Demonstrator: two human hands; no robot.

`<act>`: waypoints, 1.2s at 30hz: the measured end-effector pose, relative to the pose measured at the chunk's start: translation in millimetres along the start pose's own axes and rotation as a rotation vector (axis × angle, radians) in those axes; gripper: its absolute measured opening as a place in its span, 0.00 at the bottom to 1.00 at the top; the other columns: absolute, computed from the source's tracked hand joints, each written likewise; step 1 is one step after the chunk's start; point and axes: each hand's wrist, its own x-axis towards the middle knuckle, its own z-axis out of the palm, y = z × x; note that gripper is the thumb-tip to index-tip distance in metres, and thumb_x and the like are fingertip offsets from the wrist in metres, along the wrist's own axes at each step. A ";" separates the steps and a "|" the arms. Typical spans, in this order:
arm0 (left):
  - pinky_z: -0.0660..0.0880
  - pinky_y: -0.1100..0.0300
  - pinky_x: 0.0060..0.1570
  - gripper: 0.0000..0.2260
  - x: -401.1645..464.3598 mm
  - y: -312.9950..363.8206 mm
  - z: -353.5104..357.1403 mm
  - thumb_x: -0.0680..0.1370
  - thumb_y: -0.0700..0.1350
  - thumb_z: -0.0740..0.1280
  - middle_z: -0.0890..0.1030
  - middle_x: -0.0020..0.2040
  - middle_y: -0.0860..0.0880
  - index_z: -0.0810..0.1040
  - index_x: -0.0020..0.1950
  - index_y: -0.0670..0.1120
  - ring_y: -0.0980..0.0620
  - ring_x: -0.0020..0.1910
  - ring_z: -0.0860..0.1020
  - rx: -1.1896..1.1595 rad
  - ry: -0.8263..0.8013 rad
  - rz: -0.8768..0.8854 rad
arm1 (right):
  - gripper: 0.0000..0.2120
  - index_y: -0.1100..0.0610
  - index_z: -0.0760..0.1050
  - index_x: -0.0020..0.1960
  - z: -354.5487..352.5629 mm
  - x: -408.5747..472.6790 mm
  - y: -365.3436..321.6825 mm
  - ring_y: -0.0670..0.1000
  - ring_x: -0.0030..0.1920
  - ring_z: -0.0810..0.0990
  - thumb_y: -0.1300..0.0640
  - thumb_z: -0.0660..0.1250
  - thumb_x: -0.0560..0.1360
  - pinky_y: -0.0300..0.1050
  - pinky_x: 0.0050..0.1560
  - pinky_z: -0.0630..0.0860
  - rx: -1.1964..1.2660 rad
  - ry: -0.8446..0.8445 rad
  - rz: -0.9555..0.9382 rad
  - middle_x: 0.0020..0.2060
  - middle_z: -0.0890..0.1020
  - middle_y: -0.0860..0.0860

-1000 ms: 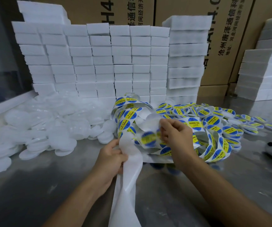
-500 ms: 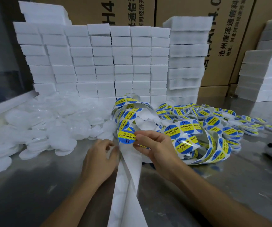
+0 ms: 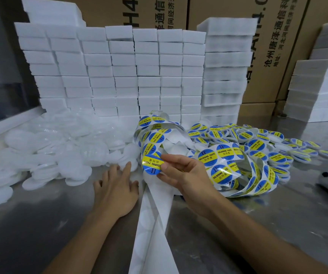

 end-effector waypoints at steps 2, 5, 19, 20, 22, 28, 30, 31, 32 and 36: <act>0.59 0.46 0.67 0.27 0.5 1.0 0.3 0.80 0.57 0.55 0.53 0.78 0.50 0.52 0.78 0.58 0.49 0.75 0.54 -0.019 0.004 0.009 | 0.09 0.55 0.85 0.47 -0.6 0.4 -0.1 0.61 0.55 0.83 0.68 0.71 0.73 0.57 0.58 0.80 0.010 -0.001 0.003 0.50 0.85 0.61; 0.58 0.44 0.68 0.28 3.2 3.0 -0.4 0.79 0.57 0.55 0.50 0.79 0.52 0.52 0.78 0.58 0.49 0.76 0.52 -0.028 0.000 0.007 | 0.07 0.56 0.85 0.46 -1.8 1.2 -0.6 0.59 0.56 0.83 0.67 0.72 0.72 0.60 0.57 0.80 0.049 -0.013 0.010 0.50 0.85 0.61; 0.63 0.49 0.61 0.16 1.8 3.1 -1.4 0.79 0.55 0.58 0.67 0.73 0.51 0.69 0.65 0.52 0.51 0.71 0.64 -0.038 0.084 0.046 | 0.01 0.57 0.79 0.48 -5.7 1.1 -1.1 0.54 0.54 0.85 0.61 0.70 0.76 0.64 0.57 0.79 0.016 -0.045 0.063 0.52 0.85 0.57; 0.63 0.49 0.59 0.15 1.6 3.5 -1.1 0.79 0.54 0.58 0.71 0.69 0.51 0.68 0.64 0.52 0.51 0.68 0.67 -0.047 0.093 0.051 | 0.01 0.57 0.79 0.47 -5.6 1.0 -1.0 0.54 0.54 0.85 0.61 0.70 0.76 0.64 0.57 0.79 0.020 -0.053 0.059 0.52 0.85 0.56; 0.63 0.50 0.58 0.16 1.5 3.8 -1.6 0.79 0.54 0.57 0.75 0.64 0.52 0.66 0.67 0.53 0.50 0.65 0.70 -0.055 0.097 0.052 | 0.01 0.56 0.79 0.46 -5.9 1.1 -1.1 0.53 0.55 0.84 0.61 0.70 0.76 0.65 0.57 0.78 0.030 -0.061 0.056 0.51 0.85 0.56; 0.67 0.51 0.59 0.25 4.4 3.8 -2.2 0.80 0.55 0.58 0.71 0.64 0.47 0.61 0.76 0.52 0.46 0.63 0.72 -0.023 0.074 0.064 | 0.04 0.54 0.80 0.44 -6.3 1.5 -1.7 0.54 0.56 0.84 0.61 0.70 0.76 0.65 0.57 0.78 0.044 -0.084 0.050 0.51 0.85 0.55; 0.67 0.51 0.59 0.26 5.7 3.4 -2.5 0.80 0.57 0.57 0.68 0.62 0.45 0.58 0.77 0.58 0.44 0.60 0.72 -0.021 0.038 0.037 | 0.06 0.52 0.82 0.42 -5.8 0.9 -2.4 0.54 0.56 0.84 0.61 0.70 0.76 0.65 0.57 0.78 0.042 -0.096 0.049 0.49 0.85 0.54; 0.65 0.51 0.62 0.25 7.0 3.4 -2.2 0.80 0.58 0.56 0.66 0.63 0.44 0.55 0.77 0.62 0.44 0.62 0.71 0.000 0.010 0.016 | 0.07 0.51 0.82 0.41 -5.7 0.7 -2.5 0.54 0.56 0.84 0.61 0.71 0.76 0.65 0.57 0.78 0.042 -0.100 0.048 0.48 0.85 0.53; 0.63 0.50 0.64 0.25 8.4 3.5 -1.8 0.80 0.59 0.54 0.63 0.66 0.43 0.53 0.77 0.64 0.43 0.65 0.69 0.025 -0.025 -0.007 | 0.08 0.50 0.82 0.40 -5.6 0.7 -2.5 0.54 0.56 0.84 0.61 0.71 0.76 0.65 0.57 0.78 0.042 -0.103 0.047 0.48 0.85 0.53; 0.56 0.46 0.68 0.23 11.2 6.0 0.0 0.81 0.61 0.47 0.55 0.75 0.38 0.48 0.75 0.68 0.41 0.71 0.60 0.085 -0.132 -0.054 | 0.07 0.50 0.82 0.41 -6.2 1.1 -2.0 0.54 0.55 0.84 0.60 0.71 0.76 0.65 0.58 0.78 0.035 -0.105 0.055 0.48 0.86 0.52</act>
